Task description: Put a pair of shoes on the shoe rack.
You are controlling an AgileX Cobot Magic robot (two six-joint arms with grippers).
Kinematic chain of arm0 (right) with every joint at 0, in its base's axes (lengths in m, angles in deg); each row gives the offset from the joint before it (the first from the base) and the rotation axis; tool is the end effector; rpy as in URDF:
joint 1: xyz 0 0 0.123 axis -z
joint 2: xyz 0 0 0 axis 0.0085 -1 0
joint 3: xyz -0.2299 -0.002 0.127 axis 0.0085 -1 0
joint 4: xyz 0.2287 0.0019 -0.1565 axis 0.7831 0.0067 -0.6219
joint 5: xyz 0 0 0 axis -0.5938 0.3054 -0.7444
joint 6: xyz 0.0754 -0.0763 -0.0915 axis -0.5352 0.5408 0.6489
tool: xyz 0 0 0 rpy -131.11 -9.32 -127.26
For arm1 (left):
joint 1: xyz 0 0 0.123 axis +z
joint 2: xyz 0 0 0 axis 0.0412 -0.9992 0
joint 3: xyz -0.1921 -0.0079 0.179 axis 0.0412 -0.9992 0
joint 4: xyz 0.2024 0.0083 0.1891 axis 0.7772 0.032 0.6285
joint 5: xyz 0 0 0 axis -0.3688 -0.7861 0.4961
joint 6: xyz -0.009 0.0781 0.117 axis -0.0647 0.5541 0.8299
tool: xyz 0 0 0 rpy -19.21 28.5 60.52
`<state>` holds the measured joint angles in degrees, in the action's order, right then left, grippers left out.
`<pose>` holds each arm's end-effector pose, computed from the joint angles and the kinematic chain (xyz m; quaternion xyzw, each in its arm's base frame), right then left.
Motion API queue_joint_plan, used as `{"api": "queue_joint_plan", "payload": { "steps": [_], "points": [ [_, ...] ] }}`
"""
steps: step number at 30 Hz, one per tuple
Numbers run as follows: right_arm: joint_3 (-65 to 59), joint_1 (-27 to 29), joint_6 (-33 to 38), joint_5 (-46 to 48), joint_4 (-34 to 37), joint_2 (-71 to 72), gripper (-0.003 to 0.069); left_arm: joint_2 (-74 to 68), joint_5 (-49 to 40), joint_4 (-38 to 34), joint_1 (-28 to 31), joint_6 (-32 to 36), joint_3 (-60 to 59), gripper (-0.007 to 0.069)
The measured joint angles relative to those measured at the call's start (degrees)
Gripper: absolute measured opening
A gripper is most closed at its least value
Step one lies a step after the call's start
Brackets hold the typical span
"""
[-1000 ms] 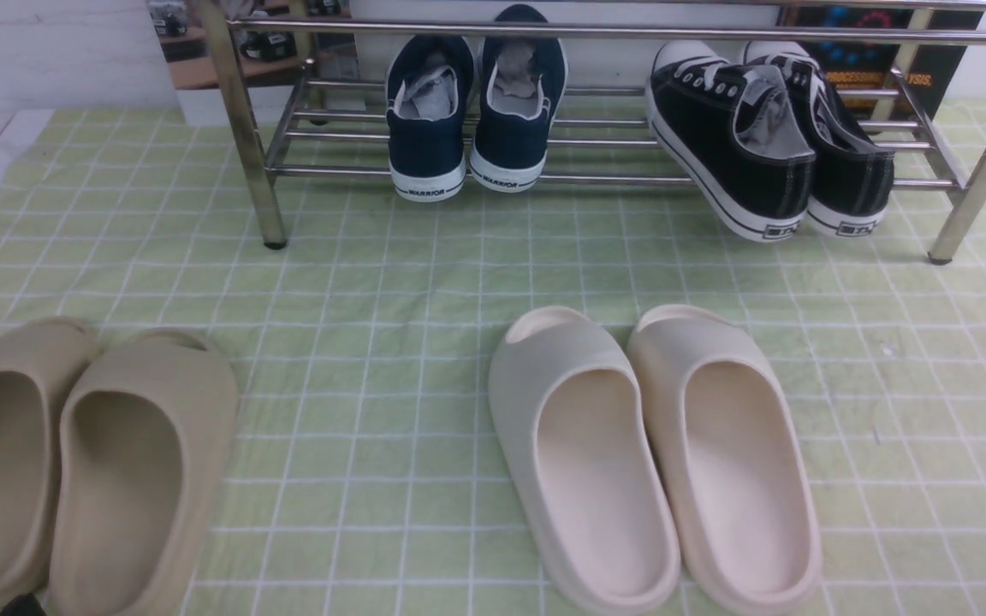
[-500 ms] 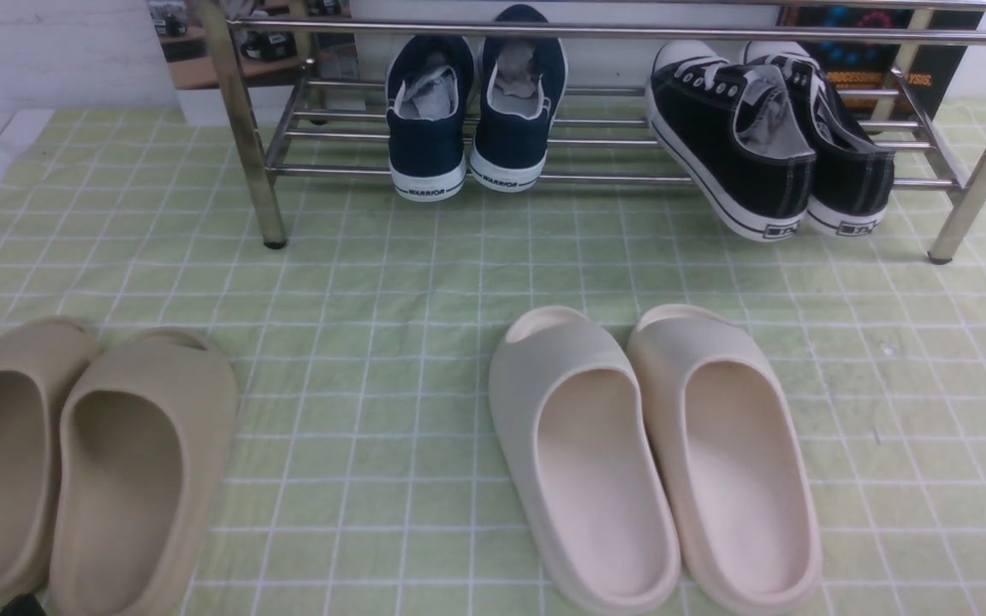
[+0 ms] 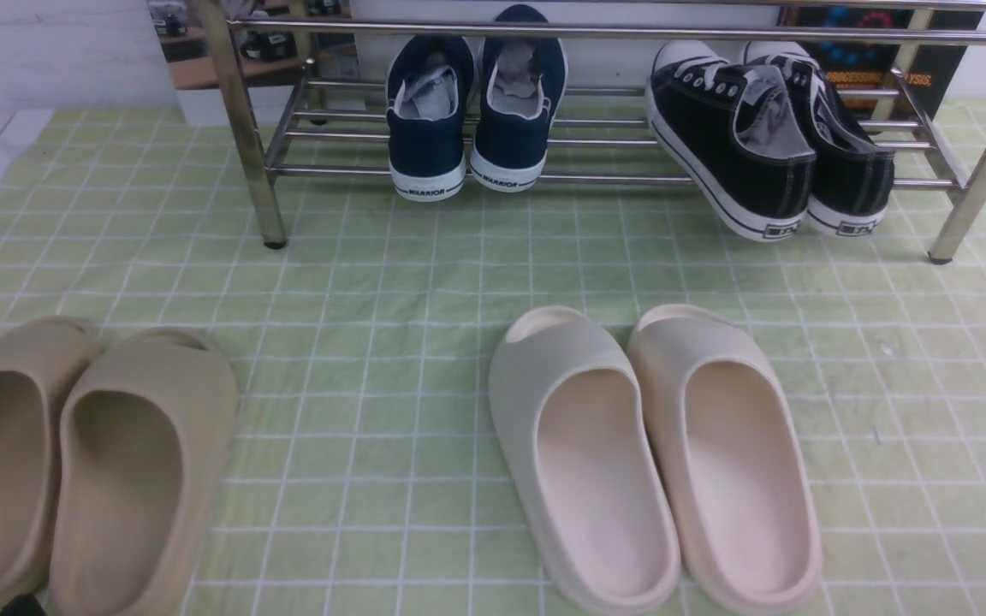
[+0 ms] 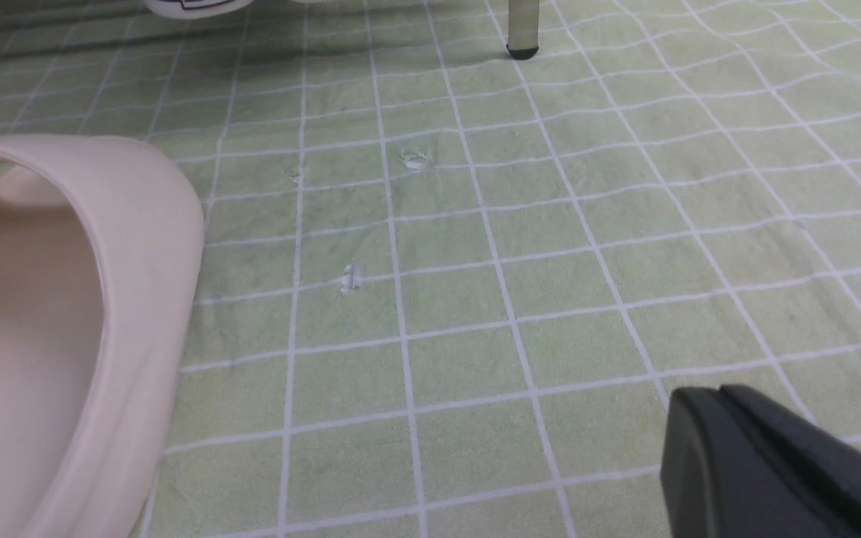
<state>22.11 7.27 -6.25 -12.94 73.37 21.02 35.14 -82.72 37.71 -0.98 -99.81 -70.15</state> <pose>0.1474 -0.0162 0.1590 0.0958 0.8002 0.0064 0.5920 0.1481 0.0018 0.1536 -0.1157 0.8010 -0.0776 0.5822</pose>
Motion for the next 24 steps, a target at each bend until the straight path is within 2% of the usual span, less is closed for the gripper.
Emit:
{"api": "queue_joint_plan", "payload": {
  "steps": [24],
  "points": [
    [0.00, 0.00, 0.01, 0.00, 0.00, 0.00, 0.0029, 0.00, 0.00, 0.00, 0.00, 0.00, 0.00, 0.0239]
  ]
}}
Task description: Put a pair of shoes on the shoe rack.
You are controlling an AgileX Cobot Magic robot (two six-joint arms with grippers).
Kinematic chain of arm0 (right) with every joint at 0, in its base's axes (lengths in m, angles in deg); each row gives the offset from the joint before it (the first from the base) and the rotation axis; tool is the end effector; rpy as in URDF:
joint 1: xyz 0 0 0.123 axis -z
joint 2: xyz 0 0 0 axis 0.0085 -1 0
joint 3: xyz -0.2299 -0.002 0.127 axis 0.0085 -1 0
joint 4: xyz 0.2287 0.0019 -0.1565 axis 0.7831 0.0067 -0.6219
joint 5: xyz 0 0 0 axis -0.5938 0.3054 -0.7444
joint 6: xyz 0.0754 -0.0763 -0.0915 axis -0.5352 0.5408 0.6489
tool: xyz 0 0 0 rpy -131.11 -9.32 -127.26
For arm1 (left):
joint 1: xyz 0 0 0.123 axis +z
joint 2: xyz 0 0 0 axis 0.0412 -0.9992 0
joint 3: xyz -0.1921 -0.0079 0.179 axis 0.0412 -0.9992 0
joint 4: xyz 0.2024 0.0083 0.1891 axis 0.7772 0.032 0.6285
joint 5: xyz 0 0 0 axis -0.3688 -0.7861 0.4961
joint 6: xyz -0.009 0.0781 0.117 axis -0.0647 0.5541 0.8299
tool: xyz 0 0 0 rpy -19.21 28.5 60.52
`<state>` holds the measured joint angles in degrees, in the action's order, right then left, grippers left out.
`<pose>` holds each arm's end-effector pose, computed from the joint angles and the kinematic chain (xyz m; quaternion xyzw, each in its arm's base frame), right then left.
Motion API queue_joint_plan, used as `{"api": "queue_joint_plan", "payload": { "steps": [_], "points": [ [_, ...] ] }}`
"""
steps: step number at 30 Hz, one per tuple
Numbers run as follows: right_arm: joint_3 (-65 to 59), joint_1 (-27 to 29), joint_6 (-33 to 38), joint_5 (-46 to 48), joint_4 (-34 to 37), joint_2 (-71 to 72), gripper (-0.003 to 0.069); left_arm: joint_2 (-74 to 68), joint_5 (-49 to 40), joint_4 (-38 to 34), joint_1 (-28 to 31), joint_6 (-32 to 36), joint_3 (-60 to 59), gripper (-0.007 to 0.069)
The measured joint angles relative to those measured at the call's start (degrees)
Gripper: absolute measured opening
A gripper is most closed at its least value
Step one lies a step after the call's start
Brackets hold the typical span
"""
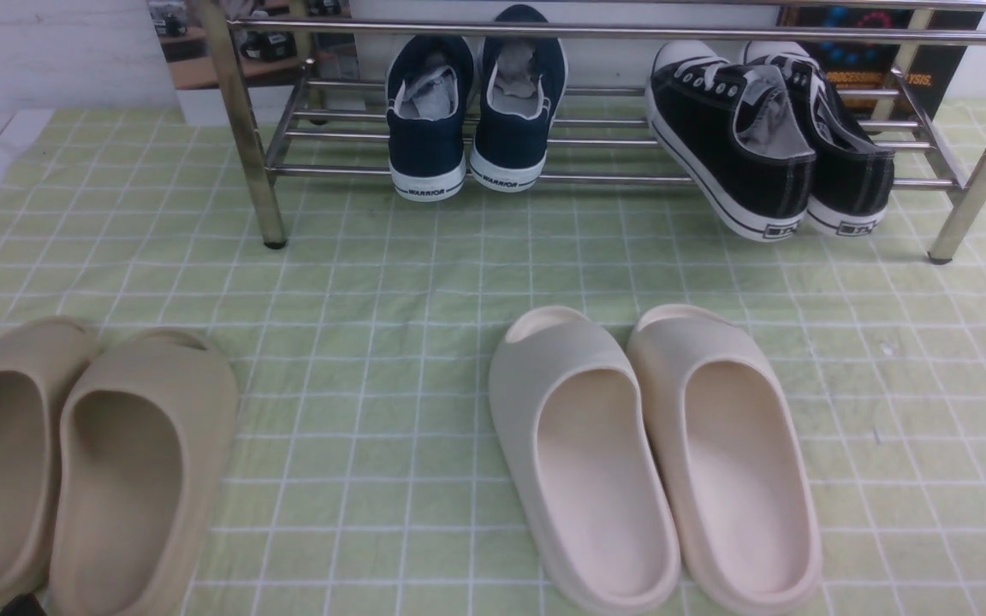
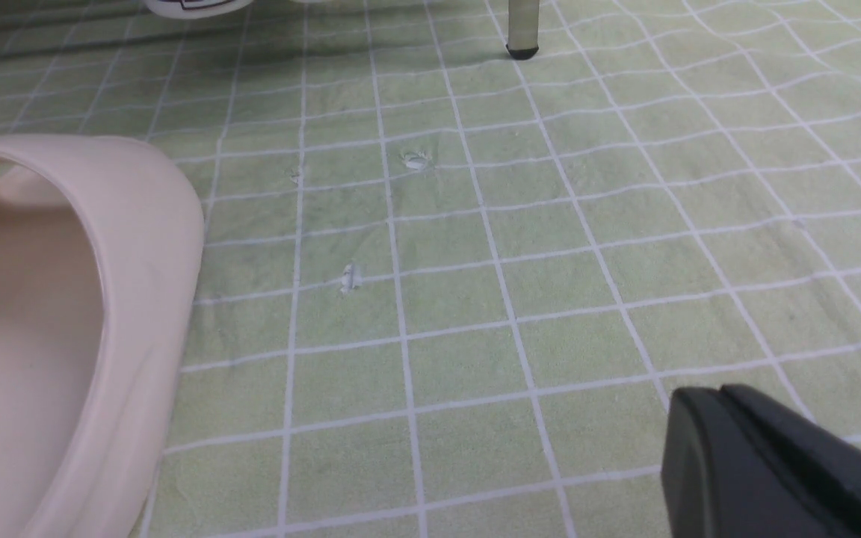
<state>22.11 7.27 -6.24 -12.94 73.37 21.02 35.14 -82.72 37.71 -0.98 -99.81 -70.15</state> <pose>0.1474 -0.0162 0.1590 0.0957 0.8002 0.0064 0.5920 0.1481 0.0018 0.1536 -0.1157 0.8010 -0.0776 0.5822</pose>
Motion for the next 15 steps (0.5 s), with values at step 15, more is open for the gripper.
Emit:
{"api": "queue_joint_plan", "payload": {
  "steps": [15],
  "points": [
    [0.00, 0.00, 0.00, 0.00, 0.00, 0.00, 0.0036, 0.00, 0.00, 0.00, 0.00, 0.00, 0.00, 0.0239]
  ]
}}
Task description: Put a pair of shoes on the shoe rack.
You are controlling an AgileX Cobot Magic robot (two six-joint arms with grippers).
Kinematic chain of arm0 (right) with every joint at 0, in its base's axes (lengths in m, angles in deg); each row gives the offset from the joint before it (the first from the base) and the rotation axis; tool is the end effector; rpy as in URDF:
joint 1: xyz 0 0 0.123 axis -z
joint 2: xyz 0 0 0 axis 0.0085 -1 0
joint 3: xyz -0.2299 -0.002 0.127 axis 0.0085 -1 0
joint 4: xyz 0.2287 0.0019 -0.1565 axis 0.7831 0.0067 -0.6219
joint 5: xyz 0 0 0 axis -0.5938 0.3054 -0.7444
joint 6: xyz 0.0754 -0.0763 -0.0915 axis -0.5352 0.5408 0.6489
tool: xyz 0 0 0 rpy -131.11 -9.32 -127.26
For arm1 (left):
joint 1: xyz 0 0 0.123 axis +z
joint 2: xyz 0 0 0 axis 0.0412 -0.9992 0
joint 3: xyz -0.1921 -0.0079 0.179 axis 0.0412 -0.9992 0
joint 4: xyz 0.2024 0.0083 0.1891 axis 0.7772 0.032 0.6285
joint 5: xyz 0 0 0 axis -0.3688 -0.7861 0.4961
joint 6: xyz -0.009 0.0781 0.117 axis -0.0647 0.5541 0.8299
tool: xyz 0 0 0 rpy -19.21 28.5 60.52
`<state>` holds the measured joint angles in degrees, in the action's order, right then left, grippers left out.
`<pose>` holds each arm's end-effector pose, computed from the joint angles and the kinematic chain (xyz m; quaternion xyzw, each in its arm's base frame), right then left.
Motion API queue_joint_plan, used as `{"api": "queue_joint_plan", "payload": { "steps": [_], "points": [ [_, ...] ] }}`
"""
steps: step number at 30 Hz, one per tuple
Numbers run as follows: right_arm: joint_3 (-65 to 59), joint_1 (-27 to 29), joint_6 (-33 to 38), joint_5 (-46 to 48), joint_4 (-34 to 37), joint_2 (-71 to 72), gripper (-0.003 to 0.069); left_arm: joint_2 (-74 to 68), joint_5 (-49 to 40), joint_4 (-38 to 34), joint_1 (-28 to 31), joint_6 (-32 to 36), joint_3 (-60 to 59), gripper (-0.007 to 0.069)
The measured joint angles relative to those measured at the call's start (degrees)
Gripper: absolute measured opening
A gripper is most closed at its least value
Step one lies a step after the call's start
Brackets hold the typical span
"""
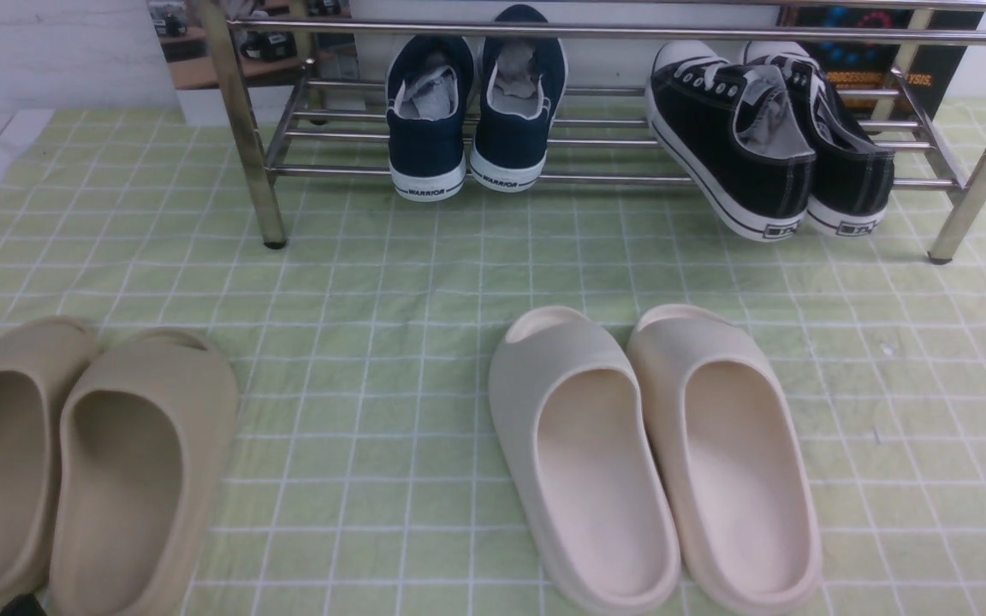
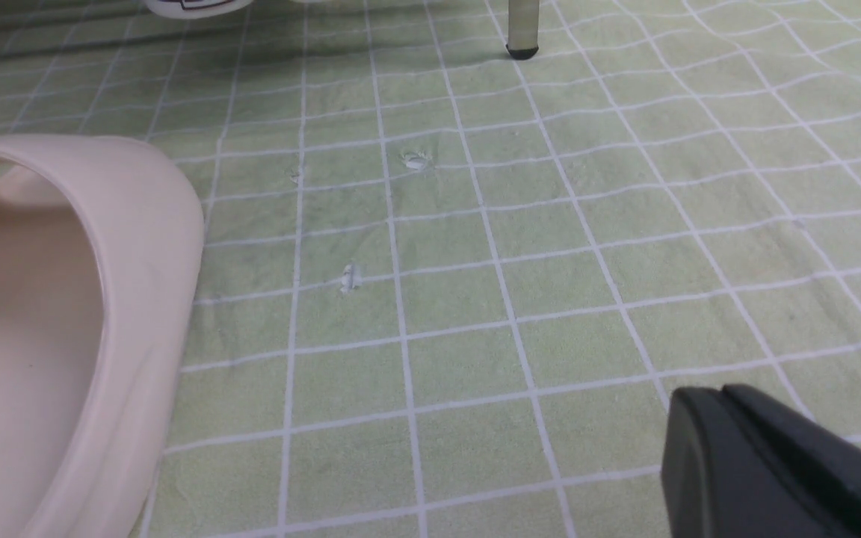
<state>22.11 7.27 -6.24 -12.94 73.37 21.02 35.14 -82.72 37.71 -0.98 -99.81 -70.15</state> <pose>0.1474 -0.0162 0.1590 0.0957 0.8002 0.0064 0.5920 0.1481 0.0018 0.1536 -0.1157 0.8010 -0.0776 0.5822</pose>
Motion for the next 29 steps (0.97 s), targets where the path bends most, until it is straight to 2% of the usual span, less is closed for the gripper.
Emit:
{"api": "queue_joint_plan", "payload": {
  "steps": [29],
  "points": [
    [0.00, 0.00, 0.00, 0.00, 0.05, 0.00, 0.0061, 0.00, 0.00, 0.00, 0.00, 0.00, 0.00, 0.0239]
  ]
}}
